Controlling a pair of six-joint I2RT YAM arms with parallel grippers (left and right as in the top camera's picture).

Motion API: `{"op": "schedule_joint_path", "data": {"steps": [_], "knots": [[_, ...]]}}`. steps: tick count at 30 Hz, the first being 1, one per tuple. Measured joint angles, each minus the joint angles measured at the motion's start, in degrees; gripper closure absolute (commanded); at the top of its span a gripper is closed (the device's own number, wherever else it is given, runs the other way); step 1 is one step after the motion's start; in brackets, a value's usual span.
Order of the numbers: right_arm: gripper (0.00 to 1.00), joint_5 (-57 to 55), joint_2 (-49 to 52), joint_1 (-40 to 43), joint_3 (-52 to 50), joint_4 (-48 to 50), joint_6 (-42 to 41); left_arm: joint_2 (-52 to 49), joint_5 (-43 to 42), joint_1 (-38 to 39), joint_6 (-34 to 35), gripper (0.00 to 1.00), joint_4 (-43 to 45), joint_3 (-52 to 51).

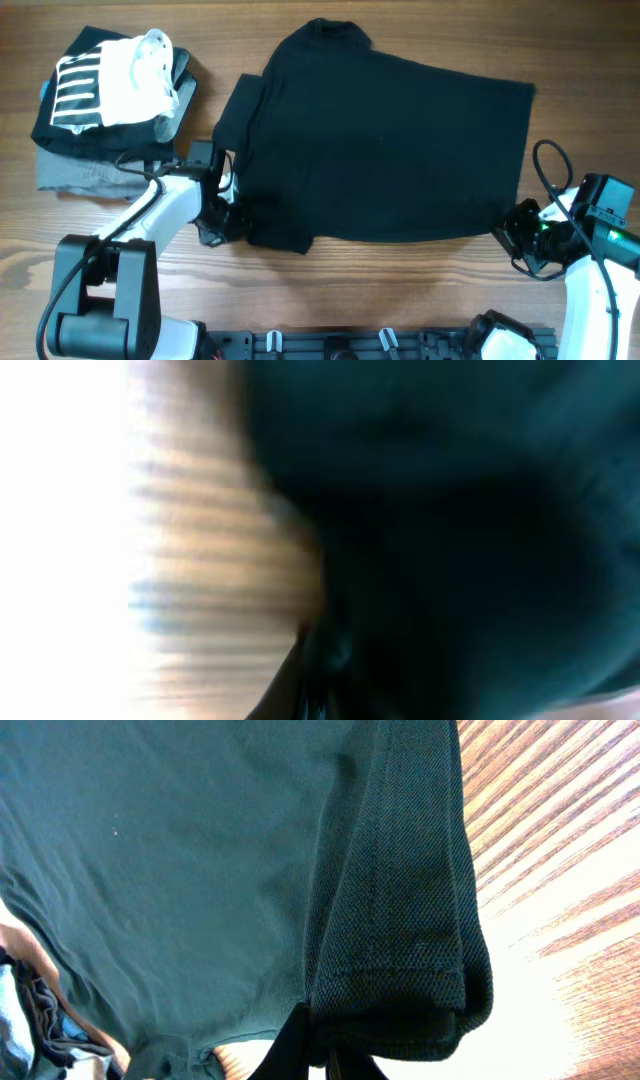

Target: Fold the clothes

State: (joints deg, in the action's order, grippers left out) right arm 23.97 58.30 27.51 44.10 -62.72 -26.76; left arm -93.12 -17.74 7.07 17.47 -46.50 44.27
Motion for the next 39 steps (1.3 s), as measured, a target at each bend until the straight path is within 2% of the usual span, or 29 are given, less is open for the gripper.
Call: {"op": "schedule_joint_path", "data": {"steps": [3, 6, 9, 11, 15, 20, 22, 25, 32, 34, 36, 37, 38, 39], "knots": [[0.96, 0.0, 0.0, 0.0, 0.0, 0.0, 0.0, 0.4, -0.1, -0.2, 0.0, 0.96, -12.4, 2.4], [0.96, 0.0, 0.0, 0.0, 0.3, -2.2, 0.5, 3.8, 0.1, -1.6, -0.2, 0.96, -26.1, 11.1], [0.96, -0.2, -0.1, 0.0, 0.4, -7.0, 2.0, 10.2, 1.6, -2.5, -0.3, 0.96, -32.1, 21.3], [0.96, -0.5, -0.8, 0.0, 0.4, -8.7, 2.7, 14.1, 2.6, -2.5, -0.4, 0.96, -32.3, 25.9], [0.96, -2.1, -2.4, 0.0, 0.4, -6.1, 2.8, 18.9, 4.2, -2.5, -0.4, 0.96, -26.3, 29.1], [0.96, -2.8, 2.6, 0.0, 0.5, 1.2, 2.2, 16.7, 4.9, 0.7, -0.5, 0.96, -13.8, 29.1], [0.96, -3.1, 7.6, 0.0, 0.7, 4.8, 1.2, 14.0, 5.3, 3.9, -0.9, 0.96, -7.2, 29.1], [0.96, -2.5, 14.8, 0.0, 0.7, 10.6, 0.2, 8.7, 8.0, 6.8, -1.1, 0.96, -2.7, 29.1], [0.93, -1.6, 23.9, 0.0, 0.7, 20.9, -0.7, 0.0, 11.3, 7.5, -1.3, 0.96, 9.7, 29.1], [0.85, -1.4, 24.7, 0.0, 0.7, 23.3, -1.6, -0.7, 11.5, 7.5, -1.4, 0.93, 13.4, 29.1], [0.48, -1.4, 25.1, 0.0, 0.7, 24.9, -2.4, -1.5, 11.8, 7.5, -1.7, 0.86, 16.3, 29.1], [0.43, -1.4, 25.1, 0.0, 0.7, 25.4, -2.6, -1.9, 11.9, 7.5, -1.7, 0.83, 17.0, 29.1], [0.41, -1.3, 25.1, 0.0, 0.7, 26.1, -2.7, -2.4, 11.9, 7.5, -1.9, 0.71, 17.3, 29.1], [0.4, -1.3, 25.1, 0.0, 0.7, 26.5, -2.9, -2.9, 11.9, 7.5, -1.9, 0.51, 17.7, 29.1]]}}
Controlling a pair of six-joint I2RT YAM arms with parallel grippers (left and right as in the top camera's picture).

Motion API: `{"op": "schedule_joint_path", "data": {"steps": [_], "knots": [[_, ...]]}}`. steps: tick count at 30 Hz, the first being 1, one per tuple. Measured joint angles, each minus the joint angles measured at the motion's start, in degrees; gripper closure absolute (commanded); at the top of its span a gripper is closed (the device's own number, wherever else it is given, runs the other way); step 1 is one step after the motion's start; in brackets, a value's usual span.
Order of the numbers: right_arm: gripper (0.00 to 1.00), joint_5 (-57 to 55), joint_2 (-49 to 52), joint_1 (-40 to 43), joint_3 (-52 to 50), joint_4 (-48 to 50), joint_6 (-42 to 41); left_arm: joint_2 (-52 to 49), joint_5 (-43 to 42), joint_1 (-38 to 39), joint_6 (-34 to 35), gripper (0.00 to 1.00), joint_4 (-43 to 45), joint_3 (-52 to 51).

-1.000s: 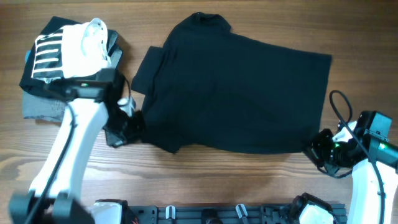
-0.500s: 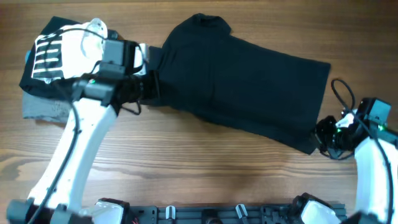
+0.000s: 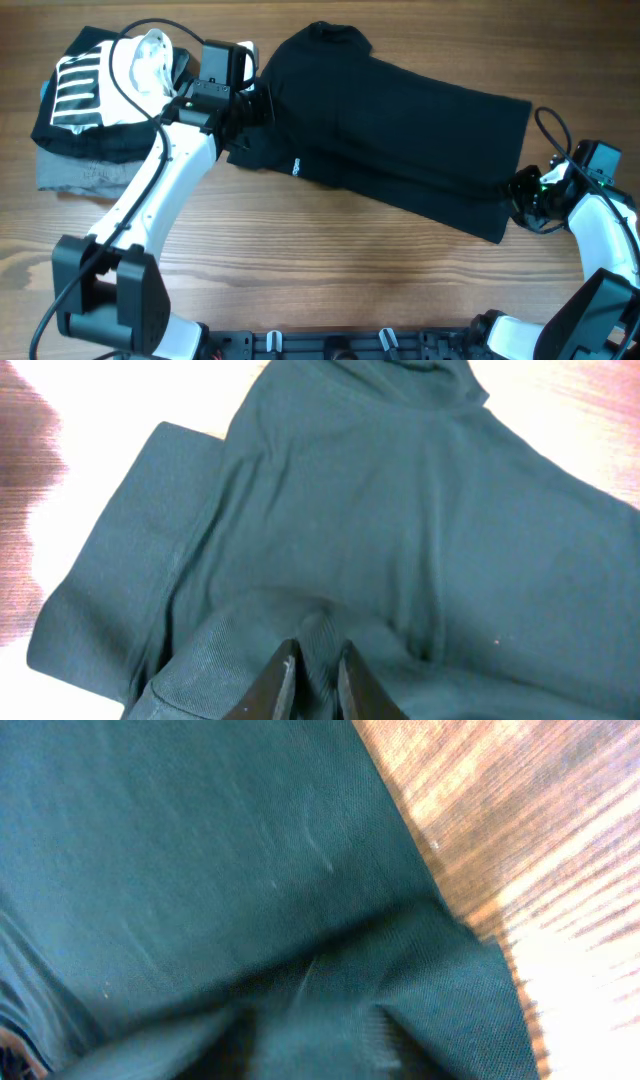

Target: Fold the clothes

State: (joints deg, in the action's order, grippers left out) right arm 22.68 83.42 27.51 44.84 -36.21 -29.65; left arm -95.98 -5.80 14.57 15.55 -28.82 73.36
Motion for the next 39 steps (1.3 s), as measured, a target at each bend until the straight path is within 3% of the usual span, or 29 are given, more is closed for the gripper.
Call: {"op": "schedule_joint_path", "data": {"steps": [3, 5, 9, 12, 19, 20, 23, 25, 28, 35, 37, 38, 39], "knots": [[0.38, 0.0, 0.0, 0.0, 0.0, 0.6, 0.1, -1.2, 0.2, 0.0, -0.5, 0.3, 1.4, 0.0], [0.37, 0.0, 0.0, 0.0, 0.1, -1.2, 1.0, -1.5, 0.6, 0.0, -1.1, 0.24, 1.4, 0.0], [0.23, -1.3, 0.0, 0.0, 0.4, -9.8, 2.7, -1.5, 4.1, 0.0, -2.3, 0.24, -8.3, 0.2], [0.27, -4.0, 0.0, 0.0, -0.4, -11.7, 3.0, -1.6, 6.8, 0.0, -2.7, 0.25, -15.0, 0.1], [0.29, -4.9, -0.7, 0.0, -8.7, -6.9, 3.9, -9.0, 7.7, -1.9, -2.8, 0.3, -15.1, -4.3], [0.42, -4.3, -1.0, 0.0, -9.1, -5.9, 4.2, -9.9, 7.7, -2.0, -2.8, 0.3, -14.8, -4.5], [0.94, -2.8, -1.5, 0.0, -10.3, -1.8, 5.1, -12.0, 7.7, -2.7, -2.8, 0.33, -11.8, -4.9], [0.96, -2.5, -0.9, 0.0, -11.2, 0.1, 5.5, -12.0, 7.7, -2.8, -2.6, 0.39, -10.6, -4.9], [0.96, -3.0, -0.7, 0.0, -11.2, -0.6, 5.5, -12.0, 7.7, -3.0, -2.2, 0.4, -10.2, -4.9], [0.96, -20.9, -0.1, 0.2, -1.8, -16.7, -0.6, -11.3, 7.3, -3.3, -1.6, 0.28, -13.1, -4.9], [0.87, -24.7, -0.2, 0.3, 1.1, -17.3, -1.3, -9.5, 6.1, -3.3, -1.5, 0.28, -13.7, -4.9], [0.71, -26.2, -0.2, 0.4, 2.4, -17.4, -1.6, -8.3, 4.8, -3.3, -1.5, 0.28, -13.7, -4.9], [0.26, -27.5, -0.2, 0.5, 3.6, -17.3, -2.1, -7.0, 3.3, -3.3, -1.6, 0.28, -13.5, -4.9]]}}
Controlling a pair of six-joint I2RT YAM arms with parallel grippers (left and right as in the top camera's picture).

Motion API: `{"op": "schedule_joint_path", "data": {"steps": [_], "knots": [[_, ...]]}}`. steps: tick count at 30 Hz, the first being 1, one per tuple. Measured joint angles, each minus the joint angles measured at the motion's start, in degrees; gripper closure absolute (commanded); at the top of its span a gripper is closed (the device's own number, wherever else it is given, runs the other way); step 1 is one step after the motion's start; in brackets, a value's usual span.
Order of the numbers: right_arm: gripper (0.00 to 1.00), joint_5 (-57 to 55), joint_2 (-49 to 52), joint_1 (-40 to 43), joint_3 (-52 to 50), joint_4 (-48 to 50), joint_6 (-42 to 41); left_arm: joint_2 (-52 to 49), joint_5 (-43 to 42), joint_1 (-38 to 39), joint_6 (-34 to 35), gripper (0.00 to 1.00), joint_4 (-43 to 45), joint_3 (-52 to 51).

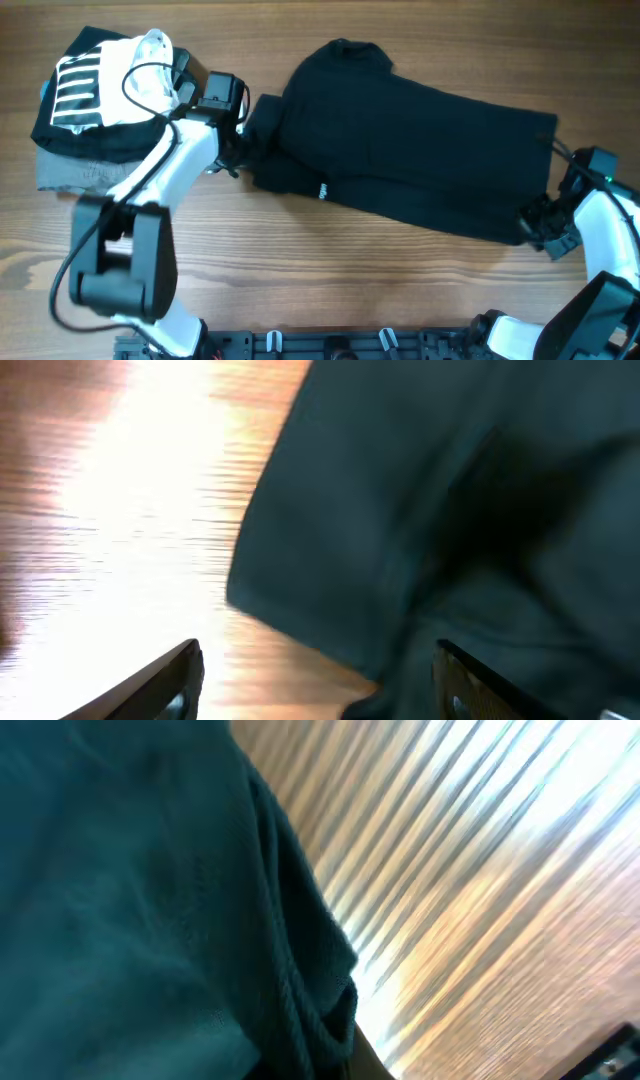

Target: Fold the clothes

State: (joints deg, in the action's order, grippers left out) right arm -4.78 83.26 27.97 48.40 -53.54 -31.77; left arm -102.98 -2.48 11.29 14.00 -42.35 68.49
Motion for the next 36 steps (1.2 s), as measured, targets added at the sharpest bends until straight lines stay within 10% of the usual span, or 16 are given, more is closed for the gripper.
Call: {"op": "schedule_joint_path", "data": {"steps": [4, 13, 21, 26, 32, 33, 34, 36], "knots": [[0.09, -1.8, 0.0, 0.0, 2.2, -0.3, -0.4, 4.9, -7.7, 0.2, -0.8, 0.29, 2.0, 0.0], [0.22, 9.8, -0.2, 0.1, 2.8, 0.6, 7.6, 5.1, -12.0, 4.1, -3.7, 0.58, 7.1, 0.0], [0.2, 32.3, -12.5, 0.0, 2.8, -0.3, 23.0, -4.5, -8.4, 6.5, -6.5, 0.6, 14.8, 0.0], [0.2, 35.1, -18.2, 0.0, 2.8, -0.5, 24.4, -5.5, -8.1, 6.5, -7.1, 0.96, 17.2, 0.0], [0.2, 35.5, -18.5, 0.0, 2.8, -0.3, 24.6, -6.0, -17.9, 6.4, -2.9, 0.96, 25.6, 0.0], [0.2, 35.5, -18.5, 0.0, 2.8, -0.2, 24.6, -6.0, -18.6, 6.4, -1.4, 0.86, 27.3, 0.0], [0.2, 35.5, -18.5, 0.0, 2.8, -0.2, 24.6, -6.0, -19.1, 6.5, 0.2, 0.52, 30.4, -0.1], [0.2, 35.5, -18.5, 0.0, 2.8, 0.0, 24.6, -6.2, -20.0, 6.4, 2.9, 0.37, 36.5, -0.1]]}}
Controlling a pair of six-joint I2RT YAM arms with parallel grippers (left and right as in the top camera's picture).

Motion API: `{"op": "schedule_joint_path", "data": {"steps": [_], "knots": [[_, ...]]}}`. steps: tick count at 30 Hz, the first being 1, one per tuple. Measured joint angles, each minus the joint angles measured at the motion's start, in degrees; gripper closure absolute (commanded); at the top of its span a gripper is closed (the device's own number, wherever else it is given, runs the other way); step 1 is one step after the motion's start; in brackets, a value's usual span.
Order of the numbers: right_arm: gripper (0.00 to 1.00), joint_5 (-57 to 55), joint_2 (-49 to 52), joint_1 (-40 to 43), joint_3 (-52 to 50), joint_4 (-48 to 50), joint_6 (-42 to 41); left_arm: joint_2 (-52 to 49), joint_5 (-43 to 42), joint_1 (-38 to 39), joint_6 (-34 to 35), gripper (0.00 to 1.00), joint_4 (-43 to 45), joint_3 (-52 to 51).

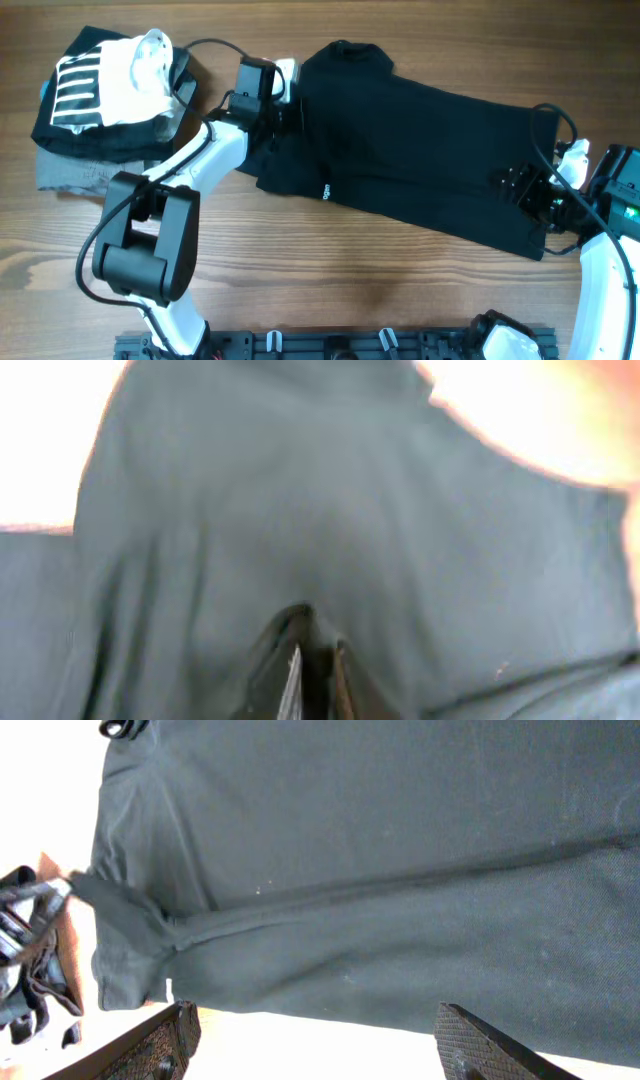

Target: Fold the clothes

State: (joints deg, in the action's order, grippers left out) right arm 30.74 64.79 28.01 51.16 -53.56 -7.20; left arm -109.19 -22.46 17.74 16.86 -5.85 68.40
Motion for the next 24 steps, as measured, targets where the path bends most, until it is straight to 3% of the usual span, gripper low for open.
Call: {"op": "schedule_joint_path", "data": {"steps": [3, 7, 8, 16, 24], "knots": [[0.2, 0.2, 0.0, 0.0, 0.0, 0.0, 0.0, 0.0, -0.6, 0.0, 3.1, 0.41, 4.1, 0.1], [0.2, 0.2, 0.0, 0.0, 0.0, -0.2, 0.0, 0.0, -1.1, 0.0, 3.2, 0.93, -4.9, 0.3], [0.19, 0.2, 0.0, 0.0, 0.0, -0.1, 0.0, 0.0, -1.2, 0.0, 2.8, 0.96, -8.4, 0.2], [0.18, -0.4, 0.0, 0.0, 0.0, 0.0, 0.0, 0.0, -0.9, 4.8, -5.2, 0.96, -26.4, 0.2], [0.18, -1.1, 0.0, 0.0, 0.0, 0.0, 0.0, -1.7, 6.0, 12.7, -7.9, 0.96, -18.4, -0.5]]}}
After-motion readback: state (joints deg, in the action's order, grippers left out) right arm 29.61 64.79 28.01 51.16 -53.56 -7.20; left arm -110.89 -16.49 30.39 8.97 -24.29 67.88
